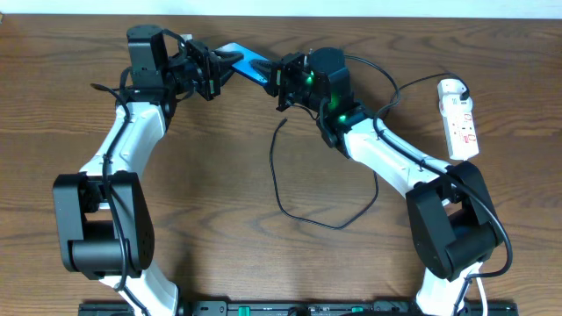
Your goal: Plug charger to phone and switch on socket
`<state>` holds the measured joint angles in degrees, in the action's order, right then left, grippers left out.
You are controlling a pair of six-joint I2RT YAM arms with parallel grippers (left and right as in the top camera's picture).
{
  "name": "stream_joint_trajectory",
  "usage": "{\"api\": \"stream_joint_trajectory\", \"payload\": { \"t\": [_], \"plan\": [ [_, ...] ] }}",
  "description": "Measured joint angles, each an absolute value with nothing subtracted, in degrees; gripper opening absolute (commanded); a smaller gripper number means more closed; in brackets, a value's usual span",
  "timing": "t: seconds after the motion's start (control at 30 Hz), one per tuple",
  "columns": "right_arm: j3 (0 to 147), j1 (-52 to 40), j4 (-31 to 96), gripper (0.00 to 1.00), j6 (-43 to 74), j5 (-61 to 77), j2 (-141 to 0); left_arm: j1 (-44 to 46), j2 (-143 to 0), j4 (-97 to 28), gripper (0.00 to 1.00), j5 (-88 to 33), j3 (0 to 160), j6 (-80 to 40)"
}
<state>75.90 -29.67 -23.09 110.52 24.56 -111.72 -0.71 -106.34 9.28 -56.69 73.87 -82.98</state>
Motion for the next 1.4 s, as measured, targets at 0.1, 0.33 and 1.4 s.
{"api": "stream_joint_trajectory", "payload": {
  "t": [0.1,0.33,1.4],
  "plan": [
    [75.9,-30.0,-23.1,0.02,110.6,23.9,-111.7,-0.7,-106.3,9.3,0.08,-56.7,73.9,-83.0],
    [75.9,-30.3,-23.2,0.17,110.8,23.4,-111.7,-0.9,-106.3,9.3,0.07,-56.7,73.9,-83.0],
    [76.7,-20.1,10.9,0.56,43.9,31.6,-111.6,-18.4,-106.3,0.3,0.07,-72.1,73.8,-54.8]
  ]
}}
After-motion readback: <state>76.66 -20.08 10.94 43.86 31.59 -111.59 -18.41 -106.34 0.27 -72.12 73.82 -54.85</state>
